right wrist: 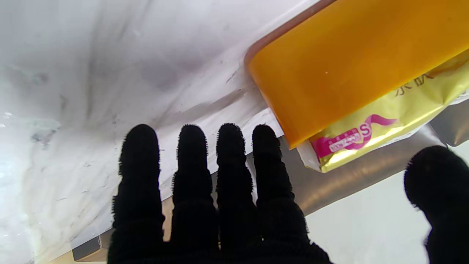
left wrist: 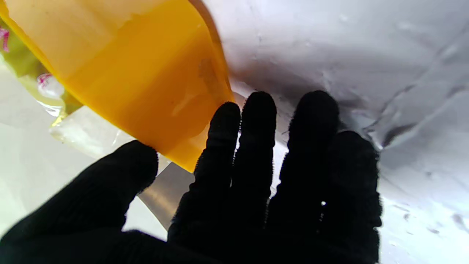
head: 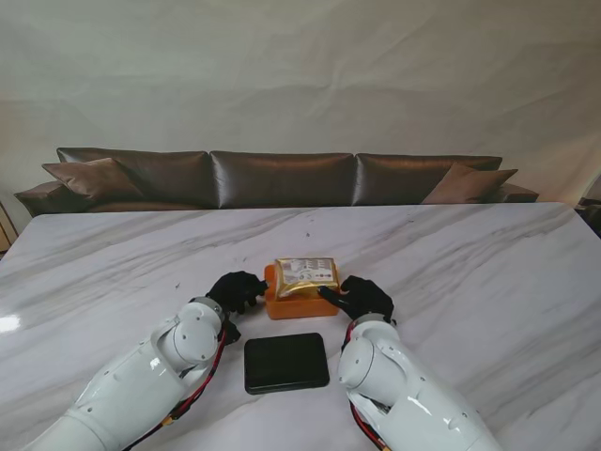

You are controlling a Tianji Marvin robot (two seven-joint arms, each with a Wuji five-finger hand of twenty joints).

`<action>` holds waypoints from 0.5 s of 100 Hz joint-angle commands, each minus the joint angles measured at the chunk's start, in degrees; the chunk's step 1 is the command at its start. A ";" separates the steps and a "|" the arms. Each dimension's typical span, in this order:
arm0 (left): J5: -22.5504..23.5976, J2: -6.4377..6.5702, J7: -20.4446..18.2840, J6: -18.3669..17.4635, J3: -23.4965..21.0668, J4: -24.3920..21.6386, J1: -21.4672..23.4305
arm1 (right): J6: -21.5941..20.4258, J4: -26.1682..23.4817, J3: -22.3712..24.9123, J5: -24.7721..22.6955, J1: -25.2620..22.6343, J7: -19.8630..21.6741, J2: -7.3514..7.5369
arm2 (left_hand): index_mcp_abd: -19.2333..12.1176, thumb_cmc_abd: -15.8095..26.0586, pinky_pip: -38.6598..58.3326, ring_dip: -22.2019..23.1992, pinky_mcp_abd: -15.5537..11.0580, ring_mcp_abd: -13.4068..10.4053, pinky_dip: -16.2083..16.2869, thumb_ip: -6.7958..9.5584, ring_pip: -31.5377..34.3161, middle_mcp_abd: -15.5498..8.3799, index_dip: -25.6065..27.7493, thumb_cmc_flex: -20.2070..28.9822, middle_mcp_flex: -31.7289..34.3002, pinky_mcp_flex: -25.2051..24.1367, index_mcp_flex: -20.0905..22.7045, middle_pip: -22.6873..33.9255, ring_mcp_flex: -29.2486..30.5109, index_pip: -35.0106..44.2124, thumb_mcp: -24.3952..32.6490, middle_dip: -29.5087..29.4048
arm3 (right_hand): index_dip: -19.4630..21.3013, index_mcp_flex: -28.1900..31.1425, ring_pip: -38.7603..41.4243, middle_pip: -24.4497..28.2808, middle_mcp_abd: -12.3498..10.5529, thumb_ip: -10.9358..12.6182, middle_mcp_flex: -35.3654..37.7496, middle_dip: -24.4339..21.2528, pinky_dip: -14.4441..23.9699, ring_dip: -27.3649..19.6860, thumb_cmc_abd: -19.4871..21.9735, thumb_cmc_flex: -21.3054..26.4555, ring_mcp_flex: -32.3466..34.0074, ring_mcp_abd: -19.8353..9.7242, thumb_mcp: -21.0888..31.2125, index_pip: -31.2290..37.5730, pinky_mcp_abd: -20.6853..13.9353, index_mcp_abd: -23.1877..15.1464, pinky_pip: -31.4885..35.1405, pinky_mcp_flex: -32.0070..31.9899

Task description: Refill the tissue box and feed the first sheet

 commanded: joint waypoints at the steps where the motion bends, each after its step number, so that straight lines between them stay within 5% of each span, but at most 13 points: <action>1: -0.39 -0.58 0.02 -0.73 -0.03 1.00 -0.09 | -0.29 -0.10 -0.04 -0.15 -0.42 0.96 0.12 | -3.20 1.31 -0.09 0.85 -2.35 3.72 1.13 -2.24 -0.06 0.01 -1.01 -1.86 0.25 -0.33 -0.46 -0.55 0.64 -1.33 -1.14 0.67 | -0.21 0.51 0.88 1.07 -0.72 -0.41 0.82 1.13 -0.01 0.34 -0.13 -1.45 0.12 0.21 -0.39 0.62 -0.89 -1.66 1.79 0.14; 50: 1.62 -0.08 2.80 -1.52 -2.86 -0.56 2.40 | -0.41 -2.19 0.90 -1.92 -2.34 0.79 0.77 | -6.89 0.50 -0.16 1.14 -2.07 3.62 1.30 -4.49 0.40 -0.30 -2.10 -3.38 -0.48 -0.27 -2.49 -0.83 0.63 -3.98 -5.51 0.74 | -0.22 -2.33 0.15 1.29 -0.93 -0.33 -2.18 1.64 -0.19 0.06 0.04 -2.90 -3.16 -0.05 0.20 -0.06 -1.76 -1.10 1.39 -1.01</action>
